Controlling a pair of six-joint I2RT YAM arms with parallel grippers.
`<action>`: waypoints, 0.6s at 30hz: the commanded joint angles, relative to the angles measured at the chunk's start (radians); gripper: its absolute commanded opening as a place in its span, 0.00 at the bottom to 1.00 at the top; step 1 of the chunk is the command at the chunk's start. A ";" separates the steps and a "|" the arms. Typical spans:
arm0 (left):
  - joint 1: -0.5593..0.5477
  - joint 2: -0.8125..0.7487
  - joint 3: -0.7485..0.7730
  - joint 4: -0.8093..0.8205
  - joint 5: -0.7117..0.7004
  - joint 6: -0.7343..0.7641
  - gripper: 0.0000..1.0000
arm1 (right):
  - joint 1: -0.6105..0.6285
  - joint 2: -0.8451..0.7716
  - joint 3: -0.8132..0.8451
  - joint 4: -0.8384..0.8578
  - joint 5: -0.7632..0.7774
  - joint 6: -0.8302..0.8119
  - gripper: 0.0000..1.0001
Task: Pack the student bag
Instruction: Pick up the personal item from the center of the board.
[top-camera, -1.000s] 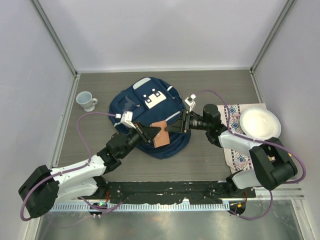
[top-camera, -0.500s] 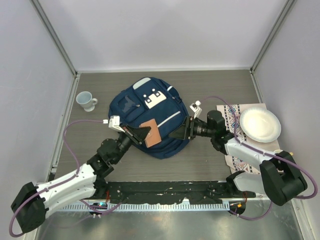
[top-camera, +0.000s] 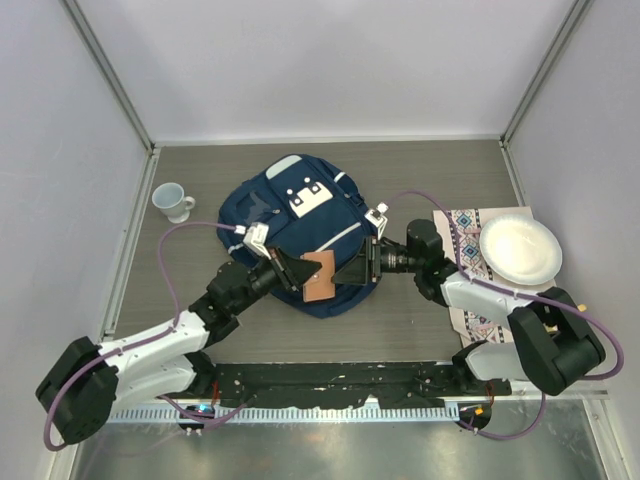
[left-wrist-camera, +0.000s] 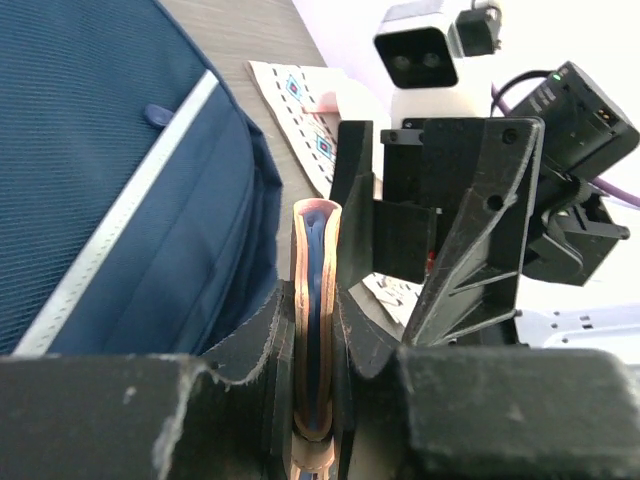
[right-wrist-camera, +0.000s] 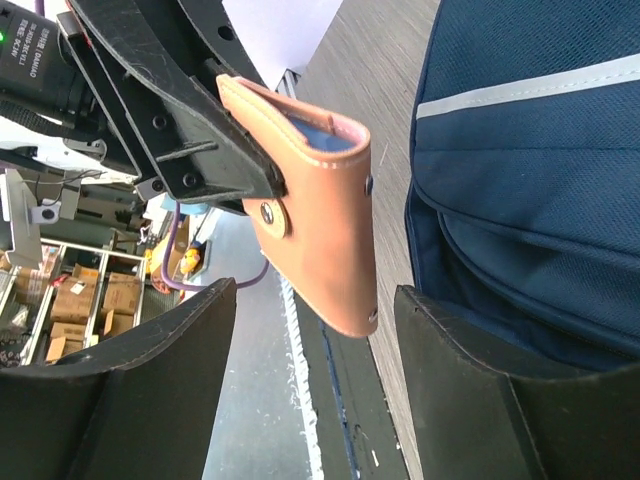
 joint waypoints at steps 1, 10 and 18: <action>0.011 0.049 0.062 0.170 0.142 -0.032 0.08 | 0.011 0.019 0.033 0.066 -0.039 -0.013 0.69; 0.014 0.117 0.090 0.223 0.211 -0.043 0.07 | 0.014 0.030 0.019 0.122 -0.039 0.008 0.52; 0.021 0.121 0.087 0.198 0.211 -0.037 0.07 | 0.014 0.001 -0.039 0.348 -0.076 0.123 0.24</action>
